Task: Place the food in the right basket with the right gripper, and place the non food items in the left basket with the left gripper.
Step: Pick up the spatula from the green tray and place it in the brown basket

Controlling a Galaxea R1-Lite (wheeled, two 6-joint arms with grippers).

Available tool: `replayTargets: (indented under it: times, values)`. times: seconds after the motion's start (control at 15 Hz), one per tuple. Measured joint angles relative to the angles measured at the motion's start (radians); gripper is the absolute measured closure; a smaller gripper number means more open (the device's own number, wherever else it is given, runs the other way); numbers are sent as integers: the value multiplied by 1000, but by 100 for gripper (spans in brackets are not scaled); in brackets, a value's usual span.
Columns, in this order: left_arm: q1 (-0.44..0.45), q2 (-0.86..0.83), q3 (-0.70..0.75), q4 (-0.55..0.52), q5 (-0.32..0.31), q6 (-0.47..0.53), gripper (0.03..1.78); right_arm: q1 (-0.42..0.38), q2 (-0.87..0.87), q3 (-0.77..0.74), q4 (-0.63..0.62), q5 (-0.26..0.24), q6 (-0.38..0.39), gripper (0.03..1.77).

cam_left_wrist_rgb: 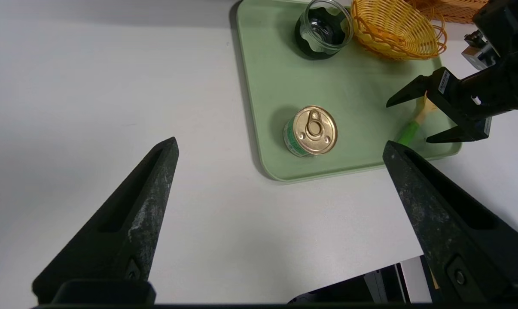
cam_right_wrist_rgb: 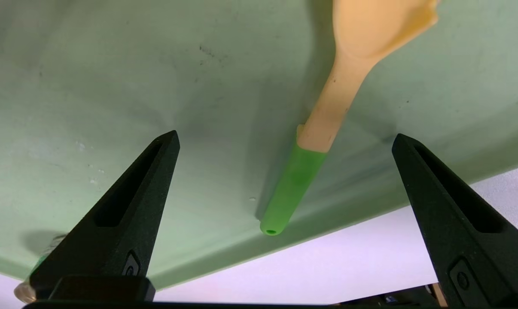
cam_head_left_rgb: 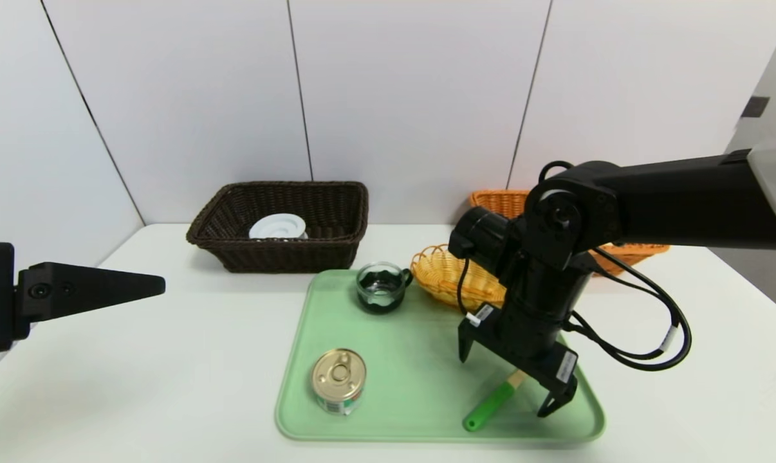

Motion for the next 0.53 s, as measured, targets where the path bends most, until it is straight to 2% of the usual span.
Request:
replayTargets:
  times: [0.2,0.53]
  values:
    - [0,-4,0,1,1,0,12,-3,10,-5,2,1,1,10]
    - [0,-4,0,6,1,0,12,-2,15,-8,2,15,-2,82]
